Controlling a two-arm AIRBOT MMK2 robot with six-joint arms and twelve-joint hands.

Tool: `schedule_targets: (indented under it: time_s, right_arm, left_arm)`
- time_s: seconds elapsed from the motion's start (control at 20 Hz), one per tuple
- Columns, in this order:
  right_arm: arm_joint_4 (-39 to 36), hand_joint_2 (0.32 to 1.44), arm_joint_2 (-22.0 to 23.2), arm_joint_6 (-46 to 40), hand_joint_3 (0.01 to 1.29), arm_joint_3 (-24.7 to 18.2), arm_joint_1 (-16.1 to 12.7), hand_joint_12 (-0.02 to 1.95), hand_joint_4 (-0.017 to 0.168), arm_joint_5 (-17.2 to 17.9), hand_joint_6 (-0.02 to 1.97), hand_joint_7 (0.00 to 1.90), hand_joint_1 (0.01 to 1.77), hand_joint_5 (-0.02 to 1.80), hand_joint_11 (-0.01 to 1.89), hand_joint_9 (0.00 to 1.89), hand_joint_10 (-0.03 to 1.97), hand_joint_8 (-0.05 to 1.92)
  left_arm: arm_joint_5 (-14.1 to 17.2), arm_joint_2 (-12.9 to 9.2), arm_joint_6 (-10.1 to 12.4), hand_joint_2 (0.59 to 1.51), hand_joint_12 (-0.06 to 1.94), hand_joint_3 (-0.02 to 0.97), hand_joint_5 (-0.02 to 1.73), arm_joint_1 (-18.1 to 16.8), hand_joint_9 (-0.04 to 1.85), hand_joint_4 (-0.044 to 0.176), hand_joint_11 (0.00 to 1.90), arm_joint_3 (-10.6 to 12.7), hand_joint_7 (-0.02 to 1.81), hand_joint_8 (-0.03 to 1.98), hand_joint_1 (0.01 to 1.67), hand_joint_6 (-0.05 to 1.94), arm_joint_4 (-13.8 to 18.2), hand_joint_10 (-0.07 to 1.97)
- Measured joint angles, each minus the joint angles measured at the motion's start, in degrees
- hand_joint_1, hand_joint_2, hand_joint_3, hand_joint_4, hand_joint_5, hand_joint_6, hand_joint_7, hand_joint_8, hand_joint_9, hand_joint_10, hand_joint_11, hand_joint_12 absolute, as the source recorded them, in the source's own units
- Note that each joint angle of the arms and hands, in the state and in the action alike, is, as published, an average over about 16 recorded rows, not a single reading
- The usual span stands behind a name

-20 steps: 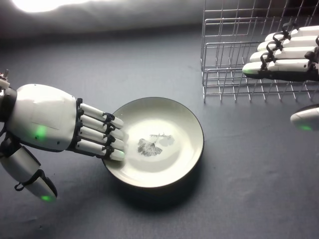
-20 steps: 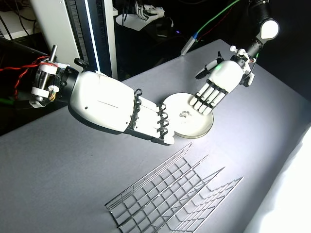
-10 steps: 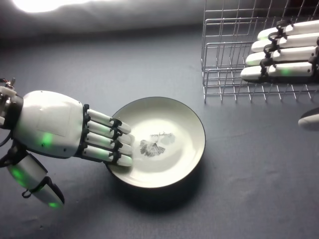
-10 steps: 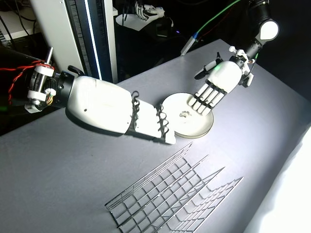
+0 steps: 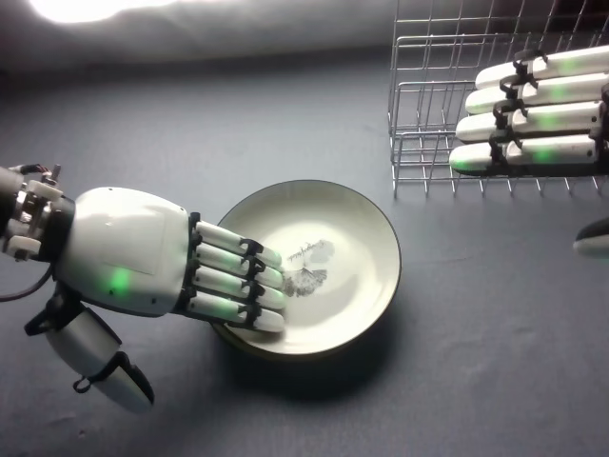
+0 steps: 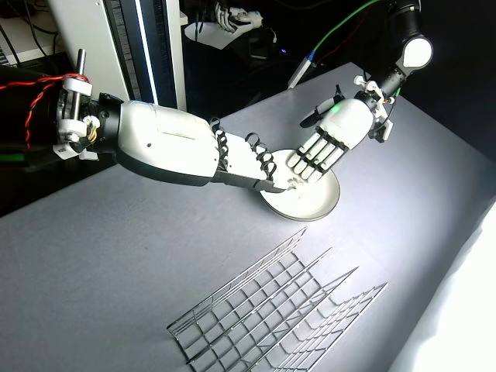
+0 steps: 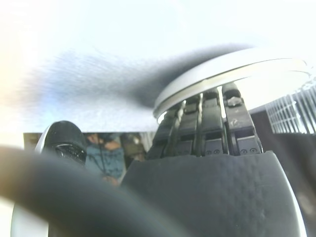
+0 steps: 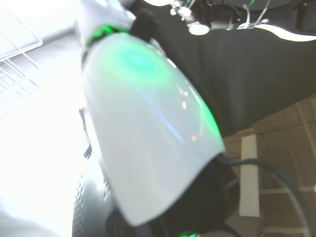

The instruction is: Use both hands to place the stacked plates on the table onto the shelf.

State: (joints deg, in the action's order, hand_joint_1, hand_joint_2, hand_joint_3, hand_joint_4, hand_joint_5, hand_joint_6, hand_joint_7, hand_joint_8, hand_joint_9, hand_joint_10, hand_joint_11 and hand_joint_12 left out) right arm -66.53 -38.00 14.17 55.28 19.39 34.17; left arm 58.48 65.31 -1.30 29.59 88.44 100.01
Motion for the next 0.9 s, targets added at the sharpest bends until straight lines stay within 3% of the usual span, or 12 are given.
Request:
schedule_targets:
  time_s: [0.45, 0.9]
  right_arm:
    - [-0.18, 1.38, 0.00, 0.71, 0.01, 0.10, 0.17, 0.02, 0.004, 0.74, 0.02, 0.03, 0.15, 0.03, 0.02, 0.02, 0.02, 0.02]
    - [-0.12, 1.38, -0.07, 0.87, 0.01, -0.06, 0.19, 0.02, 0.004, 0.94, 0.02, 0.03, 0.08, 0.02, 0.02, 0.02, 0.02, 0.02]
  left_arm:
    - [-0.64, -0.22, 0.59, 1.130, 0.00, 0.007, -0.01, -0.95, 0.00, -0.007, 0.01, -1.74, -0.01, -0.02, 0.01, -0.02, 0.71, 0.00]
    - [0.91, -1.51, 4.67, 1.119, 0.00, 0.008, 0.00, -4.88, 0.02, -0.002, 0.01, 0.41, 0.01, -0.02, 0.01, 0.00, 3.70, 0.01]
